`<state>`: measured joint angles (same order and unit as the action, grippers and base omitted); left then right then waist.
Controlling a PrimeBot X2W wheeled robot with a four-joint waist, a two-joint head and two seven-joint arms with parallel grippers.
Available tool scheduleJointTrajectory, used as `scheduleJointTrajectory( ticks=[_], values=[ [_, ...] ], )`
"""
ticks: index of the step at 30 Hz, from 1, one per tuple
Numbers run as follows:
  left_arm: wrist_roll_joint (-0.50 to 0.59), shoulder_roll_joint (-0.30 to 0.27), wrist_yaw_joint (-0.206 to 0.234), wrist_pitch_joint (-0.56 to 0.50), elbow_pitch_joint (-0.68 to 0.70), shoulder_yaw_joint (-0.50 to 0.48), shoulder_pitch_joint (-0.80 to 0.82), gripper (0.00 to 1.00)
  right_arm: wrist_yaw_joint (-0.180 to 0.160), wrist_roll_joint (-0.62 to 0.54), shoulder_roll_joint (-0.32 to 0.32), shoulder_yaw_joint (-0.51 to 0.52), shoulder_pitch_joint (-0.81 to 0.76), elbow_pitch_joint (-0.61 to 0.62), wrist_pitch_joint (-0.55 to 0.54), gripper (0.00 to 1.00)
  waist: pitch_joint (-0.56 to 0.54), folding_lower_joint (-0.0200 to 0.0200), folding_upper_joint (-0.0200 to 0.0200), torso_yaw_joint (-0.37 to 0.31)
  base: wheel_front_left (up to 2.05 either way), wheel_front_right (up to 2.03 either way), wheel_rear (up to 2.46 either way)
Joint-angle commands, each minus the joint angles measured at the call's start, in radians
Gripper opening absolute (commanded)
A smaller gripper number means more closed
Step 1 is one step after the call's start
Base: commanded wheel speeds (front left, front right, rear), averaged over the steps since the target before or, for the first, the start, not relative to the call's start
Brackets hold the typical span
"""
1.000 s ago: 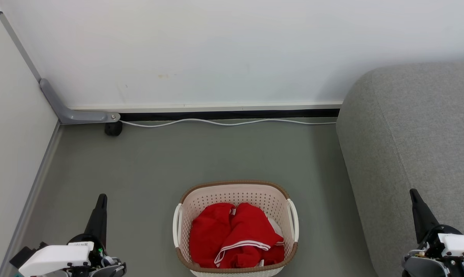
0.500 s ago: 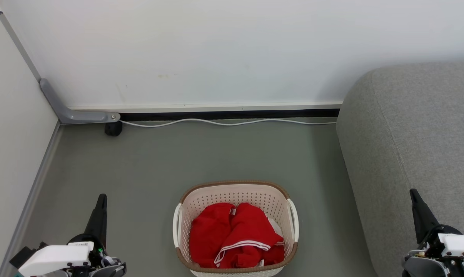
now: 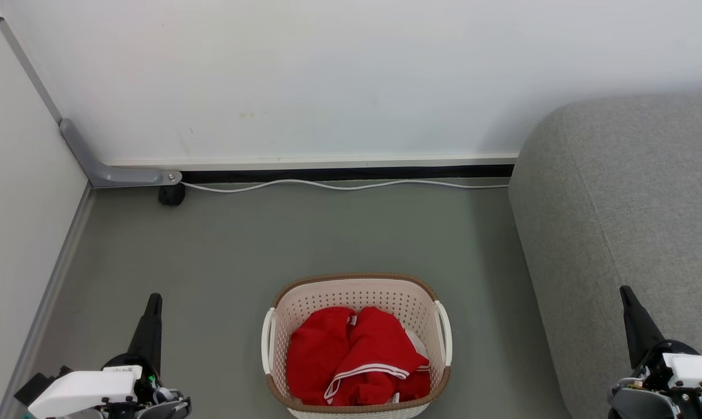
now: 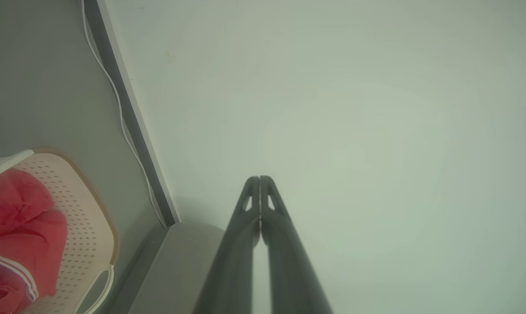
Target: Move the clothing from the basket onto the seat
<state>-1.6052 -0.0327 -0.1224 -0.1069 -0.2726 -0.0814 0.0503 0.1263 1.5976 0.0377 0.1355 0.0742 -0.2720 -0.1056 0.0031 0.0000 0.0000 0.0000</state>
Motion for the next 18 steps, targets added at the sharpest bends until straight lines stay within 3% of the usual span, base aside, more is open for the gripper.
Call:
scheduleJointTrajectory(
  ticks=[1,18],
  values=[
    [-0.004,-0.018,-0.008,-0.006,0.028,-0.032,0.058,0.00,0.004,0.011,0.013,-0.022,0.034,0.027,-0.007,0.00,0.000,0.0000,0.0000,0.000,0.00,0.00,0.00],
    [-0.004,-0.018,-0.008,-0.006,0.028,-0.032,0.058,0.00,0.004,0.011,0.013,-0.022,0.034,0.027,-0.007,0.00,0.000,0.0000,0.0000,0.000,0.00,0.00,0.00]
  ],
)
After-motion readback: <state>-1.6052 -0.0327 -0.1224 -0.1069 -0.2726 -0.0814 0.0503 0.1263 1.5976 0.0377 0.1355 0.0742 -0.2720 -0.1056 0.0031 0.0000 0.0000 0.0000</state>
